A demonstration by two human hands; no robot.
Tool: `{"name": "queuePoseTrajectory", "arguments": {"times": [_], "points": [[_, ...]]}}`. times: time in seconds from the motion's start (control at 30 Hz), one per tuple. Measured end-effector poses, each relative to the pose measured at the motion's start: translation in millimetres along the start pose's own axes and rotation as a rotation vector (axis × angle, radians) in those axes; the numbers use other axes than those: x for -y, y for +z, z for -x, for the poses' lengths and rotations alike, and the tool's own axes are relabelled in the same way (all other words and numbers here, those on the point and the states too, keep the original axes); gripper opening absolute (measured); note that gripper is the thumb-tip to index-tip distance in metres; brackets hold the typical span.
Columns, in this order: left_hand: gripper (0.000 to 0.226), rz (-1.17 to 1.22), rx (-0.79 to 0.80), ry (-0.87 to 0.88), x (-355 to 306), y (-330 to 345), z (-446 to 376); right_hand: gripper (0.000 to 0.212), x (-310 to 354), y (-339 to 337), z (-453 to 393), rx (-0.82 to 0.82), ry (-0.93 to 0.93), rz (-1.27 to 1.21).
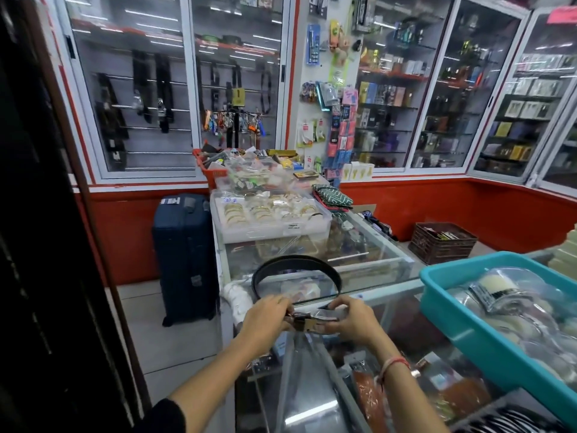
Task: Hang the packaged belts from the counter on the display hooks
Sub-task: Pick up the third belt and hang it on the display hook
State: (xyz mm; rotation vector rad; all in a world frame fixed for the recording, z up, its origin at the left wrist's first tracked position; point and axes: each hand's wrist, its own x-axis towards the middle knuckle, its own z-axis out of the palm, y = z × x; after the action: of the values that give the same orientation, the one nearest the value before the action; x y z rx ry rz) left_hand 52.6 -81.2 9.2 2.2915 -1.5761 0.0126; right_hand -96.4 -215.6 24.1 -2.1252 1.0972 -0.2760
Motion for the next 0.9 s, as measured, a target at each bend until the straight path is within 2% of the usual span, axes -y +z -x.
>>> {"name": "queuePoseTrajectory", "arguments": {"times": [0.1,0.17,0.2,0.27,0.37,0.47,0.5,0.57,0.67,0.77,0.9], "points": [[0.027,0.087,-0.085,-0.011,9,-12,21,0.031,13,3,10,0.122,-0.037,-0.24],[0.025,0.156,-0.163,-0.04,15,-25,34,0.018,26,-1,16,0.146,-0.096,-0.37],[0.024,0.205,-0.197,-0.062,18,-34,40,0.019,36,-3,19,0.153,-0.13,-0.432],[0.023,0.348,-0.242,-0.117,26,-51,44,0.027,57,-5,26,0.159,-0.184,-0.592],[0.02,0.614,-0.312,-0.176,32,-80,47,0.015,95,-7,31,0.172,-0.241,-0.884],[0.014,0.77,-0.419,-0.188,30,-105,52,0.007,137,-7,32,0.174,-0.335,-1.067],[0.013,0.81,-0.458,-0.184,31,-113,53,0.004,152,-8,34,0.185,-0.369,-1.102],[0.018,0.865,-0.527,-0.174,34,-128,57,0.022,179,-10,35,0.217,-0.435,-1.15],[0.041,0.917,-0.544,-0.163,43,-149,67,0.027,220,-12,37,0.234,-0.531,-1.099],[0.027,0.943,-0.526,-0.144,47,-169,77,0.026,254,-11,41,0.27,-0.608,-1.052],[0.035,1.014,-0.545,-0.18,52,-189,90,0.024,286,-7,48,0.353,-0.691,-1.036]]}}
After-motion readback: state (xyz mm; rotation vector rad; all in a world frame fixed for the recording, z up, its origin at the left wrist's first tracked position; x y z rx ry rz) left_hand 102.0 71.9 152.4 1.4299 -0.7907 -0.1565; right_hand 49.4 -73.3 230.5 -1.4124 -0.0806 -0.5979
